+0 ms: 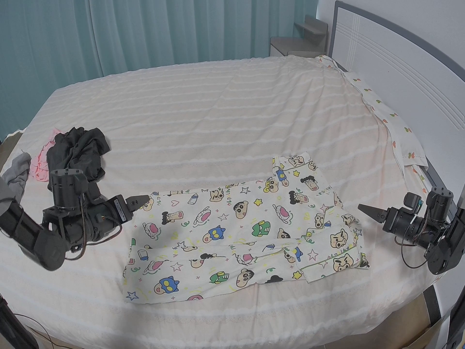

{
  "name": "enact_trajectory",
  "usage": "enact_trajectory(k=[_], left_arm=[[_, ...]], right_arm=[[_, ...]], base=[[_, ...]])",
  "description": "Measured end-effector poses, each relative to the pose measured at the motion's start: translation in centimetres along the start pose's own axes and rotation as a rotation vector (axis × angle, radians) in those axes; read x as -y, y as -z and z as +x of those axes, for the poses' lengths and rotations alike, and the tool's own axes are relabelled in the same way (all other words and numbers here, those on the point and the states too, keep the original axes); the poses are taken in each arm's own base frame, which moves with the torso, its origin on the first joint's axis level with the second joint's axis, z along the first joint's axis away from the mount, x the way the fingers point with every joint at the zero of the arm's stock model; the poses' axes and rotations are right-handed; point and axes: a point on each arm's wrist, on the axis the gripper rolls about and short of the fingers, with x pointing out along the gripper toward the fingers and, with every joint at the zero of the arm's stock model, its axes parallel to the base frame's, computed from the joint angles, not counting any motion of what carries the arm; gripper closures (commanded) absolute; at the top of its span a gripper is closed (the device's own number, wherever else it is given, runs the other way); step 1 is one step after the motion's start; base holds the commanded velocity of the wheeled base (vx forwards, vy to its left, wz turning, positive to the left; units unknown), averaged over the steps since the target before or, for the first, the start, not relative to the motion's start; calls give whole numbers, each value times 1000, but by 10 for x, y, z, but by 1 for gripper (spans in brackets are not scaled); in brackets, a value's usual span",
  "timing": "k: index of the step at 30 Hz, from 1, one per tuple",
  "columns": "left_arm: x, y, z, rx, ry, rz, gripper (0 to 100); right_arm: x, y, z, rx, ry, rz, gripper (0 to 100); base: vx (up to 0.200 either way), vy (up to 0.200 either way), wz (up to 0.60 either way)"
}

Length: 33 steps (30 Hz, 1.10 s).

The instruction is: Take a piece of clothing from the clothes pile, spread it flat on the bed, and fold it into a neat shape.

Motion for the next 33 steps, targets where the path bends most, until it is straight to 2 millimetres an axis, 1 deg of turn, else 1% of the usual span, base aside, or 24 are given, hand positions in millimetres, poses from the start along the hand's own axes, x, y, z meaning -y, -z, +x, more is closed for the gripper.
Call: enact_trajectory(k=[4,8,13,17,23,27,30,31,33], left_arm=[[-12,-14,28,-27,-57,35,0],[-21,-21,54,-87,-102,41,0],[-31,-19,85,-133,-123,44,0],[-36,-15,105,-147,-122,45,0],[-35,-1,125,-180,-111,51,0],[-33,8,132,-198,-105,58,0],[-33,10,135,-197,-103,61,0],[-33,11,136,-194,-103,62,100],[-32,12,137,-187,-102,63,100]], right_arm=[[0,1,0,-6,-10,12,0],[0,1,0,-19,-36,42,0],[1,1,-1,-27,-55,82,0],[0,0,-1,-27,-61,91,0],[0,0,-2,-26,-61,91,0],[0,0,-2,-27,-61,92,0],[0,0,-2,-27,-61,92,0],[0,0,-2,-27,-60,92,0],[1,0,-1,-28,-60,93,0]], base=[[0,0,0],[0,0,0],[0,0,0],[0,0,0],[0,0,0],[0,0,0],[0,0,0],[0,0,0],[0,0,0]])
